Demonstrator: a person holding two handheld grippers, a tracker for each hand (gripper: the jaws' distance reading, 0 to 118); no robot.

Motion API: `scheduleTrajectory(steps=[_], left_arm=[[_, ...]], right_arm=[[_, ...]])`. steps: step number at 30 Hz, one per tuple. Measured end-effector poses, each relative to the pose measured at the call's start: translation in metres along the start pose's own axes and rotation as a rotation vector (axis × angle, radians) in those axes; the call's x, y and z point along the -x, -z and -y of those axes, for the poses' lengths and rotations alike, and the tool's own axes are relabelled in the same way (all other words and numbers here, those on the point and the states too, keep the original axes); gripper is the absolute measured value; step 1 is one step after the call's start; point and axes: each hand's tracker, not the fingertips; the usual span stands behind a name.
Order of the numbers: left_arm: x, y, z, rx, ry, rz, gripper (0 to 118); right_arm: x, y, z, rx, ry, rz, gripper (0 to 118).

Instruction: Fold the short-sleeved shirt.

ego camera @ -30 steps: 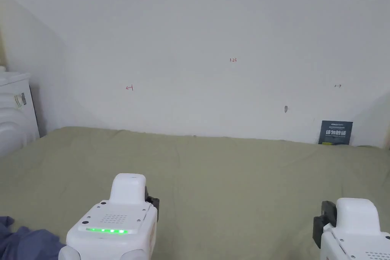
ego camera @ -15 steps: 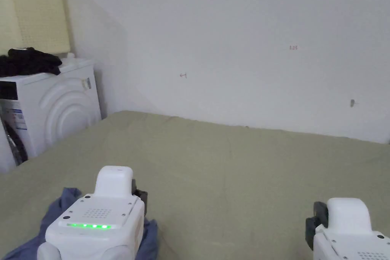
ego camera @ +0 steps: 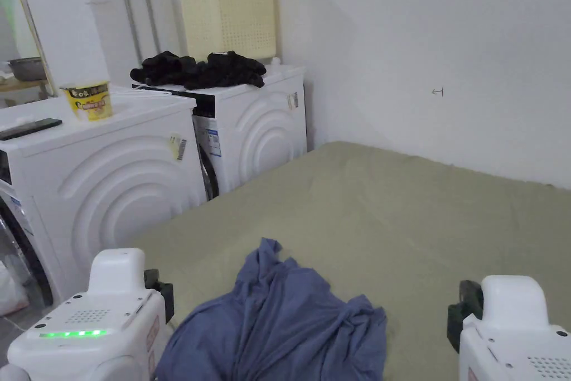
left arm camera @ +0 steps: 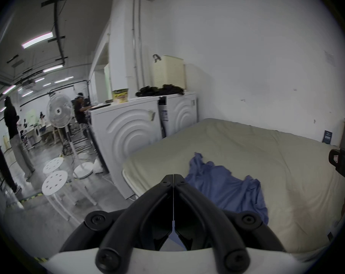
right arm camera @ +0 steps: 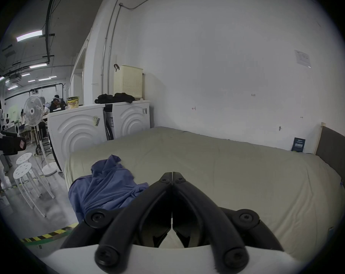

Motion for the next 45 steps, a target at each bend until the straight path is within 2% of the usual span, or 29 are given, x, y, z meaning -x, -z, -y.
scheduleTrajectory(steps=[13, 18, 23, 27, 28, 29, 30, 31, 32, 35, 36, 39, 40, 42, 43, 44, 45], left_arm=[[-0.059, 0.046, 0.010, 0.058, 0.042, 0.147, 0], [-0.101, 0.099, 0.029, 0.200, 0.086, 0.256, 0], [-0.138, 0.168, 0.063, 0.432, 0.088, 0.343, 1], [-0.143, 0.210, 0.082, 0.572, 0.019, 0.381, 2], [-0.142, 0.220, 0.084, 0.613, 0.009, 0.392, 14], [-0.142, 0.226, 0.087, 0.680, 0.051, 0.382, 51], [-0.143, 0.233, 0.091, 0.718, 0.051, 0.390, 99], [-0.145, 0.242, 0.097, 0.793, 0.085, 0.400, 118], [-0.144, 0.258, 0.088, 0.773, 0.082, 0.373, 113], [-0.151, 0.287, 0.078, 0.767, 0.106, 0.377, 114], [-0.156, 0.252, 0.087, 0.745, 0.113, 0.376, 114], [-0.173, 0.251, 0.097, 0.800, 0.135, 0.356, 113], [-0.156, 0.249, 0.104, 0.812, 0.196, 0.348, 113], [-0.151, 0.245, 0.105, 0.758, 0.244, 0.337, 110], [-0.145, 0.241, 0.095, 0.766, 0.221, 0.337, 102], [-0.158, 0.273, 0.120, 0.773, 0.218, 0.340, 86], [-0.161, 0.277, 0.124, 0.753, 0.221, 0.342, 65]], right_arm=[[-0.030, 0.002, 0.011, 0.052, -0.003, 0.075, 0], [-0.041, 0.002, 0.028, 0.102, -0.009, 0.103, 0], [-0.047, 0.006, 0.052, 0.173, 0.012, 0.111, 0], [-0.049, 0.007, 0.066, 0.218, 0.024, 0.103, 0], [-0.049, 0.007, 0.069, 0.229, 0.027, 0.095, 0], [-0.048, 0.008, 0.071, 0.237, 0.025, 0.092, 0], [-0.047, 0.008, 0.074, 0.242, 0.022, 0.092, 0], [-0.046, 0.009, 0.076, 0.252, 0.021, 0.085, 0], [-0.045, 0.010, 0.078, 0.262, 0.022, 0.075, 0], [-0.040, 0.013, 0.085, 0.279, 0.018, 0.062, 0], [-0.038, 0.014, 0.087, 0.284, 0.014, 0.063, 0], [-0.035, 0.018, 0.093, 0.306, 0.012, 0.058, 0], [-0.034, 0.018, 0.094, 0.315, 0.020, 0.053, 0], [-0.034, 0.016, 0.096, 0.321, 0.024, 0.049, 0], [-0.034, 0.015, 0.096, 0.324, 0.020, 0.050, 0], [-0.034, 0.013, 0.097, 0.326, 0.017, 0.050, 0], [-0.035, 0.012, 0.097, 0.327, 0.017, 0.049, 0]])
